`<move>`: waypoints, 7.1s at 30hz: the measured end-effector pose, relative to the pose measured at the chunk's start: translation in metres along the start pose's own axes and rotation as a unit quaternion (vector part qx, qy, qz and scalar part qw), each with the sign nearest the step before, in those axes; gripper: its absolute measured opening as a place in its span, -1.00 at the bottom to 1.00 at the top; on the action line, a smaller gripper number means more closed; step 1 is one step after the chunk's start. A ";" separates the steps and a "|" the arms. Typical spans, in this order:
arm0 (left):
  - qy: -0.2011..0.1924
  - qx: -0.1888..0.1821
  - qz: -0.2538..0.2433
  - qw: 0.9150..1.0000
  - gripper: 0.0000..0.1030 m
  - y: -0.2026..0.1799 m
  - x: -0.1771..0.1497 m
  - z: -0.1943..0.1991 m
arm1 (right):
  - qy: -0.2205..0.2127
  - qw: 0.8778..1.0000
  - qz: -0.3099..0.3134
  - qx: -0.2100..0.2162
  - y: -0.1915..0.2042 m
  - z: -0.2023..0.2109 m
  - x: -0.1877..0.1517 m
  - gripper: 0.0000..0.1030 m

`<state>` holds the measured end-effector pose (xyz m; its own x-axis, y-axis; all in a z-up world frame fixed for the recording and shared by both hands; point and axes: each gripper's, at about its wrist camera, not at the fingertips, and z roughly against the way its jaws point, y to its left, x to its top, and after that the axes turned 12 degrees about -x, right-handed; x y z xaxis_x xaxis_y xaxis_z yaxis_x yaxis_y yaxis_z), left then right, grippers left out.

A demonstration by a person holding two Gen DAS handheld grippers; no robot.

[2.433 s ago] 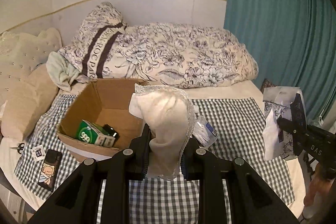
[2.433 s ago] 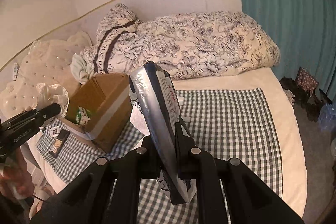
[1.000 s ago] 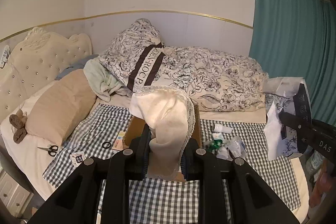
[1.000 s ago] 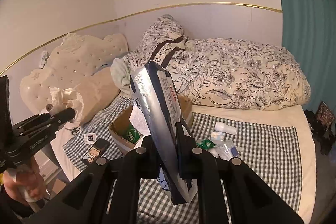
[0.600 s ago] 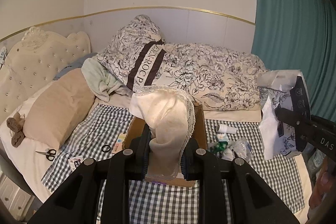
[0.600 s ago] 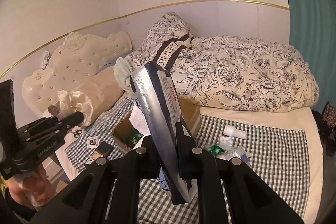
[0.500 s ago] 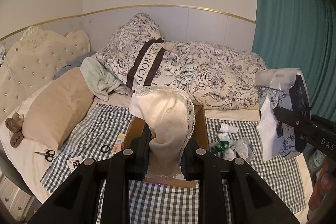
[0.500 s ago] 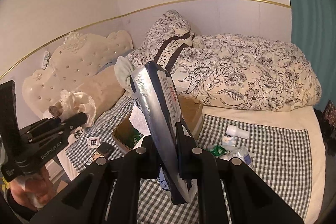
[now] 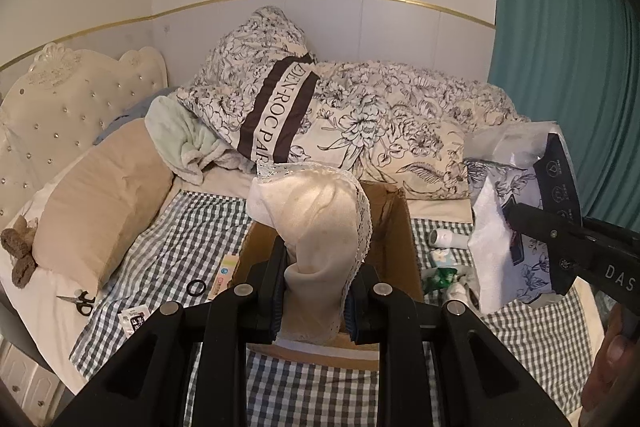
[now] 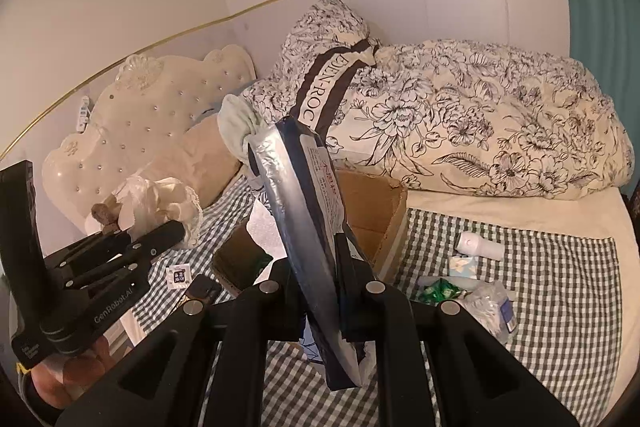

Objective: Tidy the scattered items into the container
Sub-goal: 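Lower the cloth and packet into the cardboard box and open both grippers, then withdraw both grippers from the cardboard box, then move both grippers toward the white plush toy and clear plastic tub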

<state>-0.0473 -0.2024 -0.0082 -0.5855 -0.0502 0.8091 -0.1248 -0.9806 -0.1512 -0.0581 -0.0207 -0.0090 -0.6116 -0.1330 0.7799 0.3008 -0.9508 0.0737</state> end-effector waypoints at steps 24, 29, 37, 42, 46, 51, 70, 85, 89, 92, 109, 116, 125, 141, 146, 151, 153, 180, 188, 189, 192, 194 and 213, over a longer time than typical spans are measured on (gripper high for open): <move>0.071 0.005 0.011 0.997 -0.54 0.043 -0.002 -0.122 | 0.089 0.996 -0.025 0.017 0.014 -0.132 -0.002 -0.78; 0.083 0.006 0.015 0.996 -0.54 0.047 -0.004 -0.141 | 0.102 0.994 -0.024 0.015 0.016 -0.155 -0.002 -0.78; 0.106 0.014 0.012 0.994 -0.54 0.053 -0.009 -0.170 | 0.120 0.992 -0.024 0.009 0.020 -0.179 -0.004 -0.78; 0.113 0.014 0.017 0.993 -0.54 0.055 -0.013 -0.176 | 0.130 0.991 -0.023 0.005 0.018 -0.190 -0.007 -0.78; 0.113 0.016 0.016 0.993 -0.50 0.054 -0.013 -0.177 | 0.130 0.991 -0.023 -0.001 0.016 -0.190 -0.010 -0.78; 0.110 0.029 0.018 0.993 -0.09 0.052 -0.008 -0.172 | 0.131 0.991 -0.022 -0.011 0.014 -0.185 -0.009 -0.38; 0.070 0.029 0.001 0.997 0.00 0.018 0.027 -0.111 | 0.080 0.996 -0.025 -0.032 0.002 -0.113 0.008 0.12; 0.022 0.012 -0.025 0.999 0.00 -0.037 0.035 -0.049 | 0.032 0.998 -0.029 -0.050 -0.018 -0.035 0.013 0.15; 0.011 0.007 -0.025 1.000 0.03 -0.050 0.037 -0.034 | 0.021 0.998 -0.030 -0.056 -0.028 -0.015 0.013 0.18; 0.000 0.005 -0.026 1.000 0.19 -0.059 0.037 -0.020 | 0.011 0.998 -0.034 -0.060 -0.036 0.003 0.012 0.23; -0.045 -0.015 -0.059 0.997 0.83 -0.124 0.034 0.032 | -0.034 0.993 -0.060 -0.096 -0.099 0.076 0.000 0.67; -0.059 -0.028 -0.060 0.996 1.00 -0.142 0.029 0.045 | -0.047 0.993 -0.063 -0.092 -0.119 0.098 -0.010 0.89; -0.071 -0.033 -0.053 0.996 1.00 -0.156 0.024 0.061 | -0.054 0.991 -0.073 -0.095 -0.141 0.120 -0.021 1.00; -0.044 -0.040 -0.072 0.996 1.00 -0.197 0.001 0.038 | -0.076 0.989 -0.051 -0.118 -0.186 0.141 -0.048 1.00; -0.028 -0.040 -0.079 0.996 1.00 -0.207 -0.011 0.020 | -0.086 0.989 -0.051 -0.110 -0.195 0.138 -0.058 1.00; -0.005 -0.038 -0.080 0.996 1.00 -0.210 -0.024 -0.003 | -0.074 0.990 -0.045 -0.112 -0.203 0.125 -0.065 1.00; 0.002 -0.034 -0.086 0.996 1.00 -0.212 -0.029 -0.010 | -0.074 0.990 -0.048 -0.108 -0.207 0.121 -0.068 1.00; 0.113 -0.056 -0.105 0.986 1.00 -0.207 -0.089 -0.125 | 0.018 0.994 -0.031 -0.100 -0.237 0.015 -0.107 1.00; 0.141 -0.064 -0.111 0.982 0.95 -0.208 -0.105 -0.157 | 0.044 0.994 -0.036 -0.093 -0.246 -0.015 -0.116 0.98; 0.143 -0.065 -0.112 0.981 0.95 -0.208 -0.106 -0.159 | 0.046 0.994 -0.035 -0.092 -0.246 -0.017 -0.116 0.98; 0.153 -0.069 -0.110 0.980 0.89 -0.208 -0.109 -0.171 | 0.055 0.994 -0.030 -0.084 -0.247 -0.026 -0.118 0.95; 0.159 -0.071 -0.108 0.979 0.87 -0.207 -0.111 -0.178 | 0.062 0.995 -0.028 -0.078 -0.247 -0.033 -0.120 0.89; 0.211 -0.063 -0.076 0.973 0.67 -0.179 -0.132 -0.253 | 0.114 0.992 -0.013 -0.052 -0.239 -0.108 -0.127 0.85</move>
<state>-0.1508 0.0275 -0.2316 -0.8255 0.2013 0.5272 -0.3173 -0.9382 -0.1385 -0.1313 0.1934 -0.1932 -0.7714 -0.1557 0.6170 0.2125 -0.9770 0.0191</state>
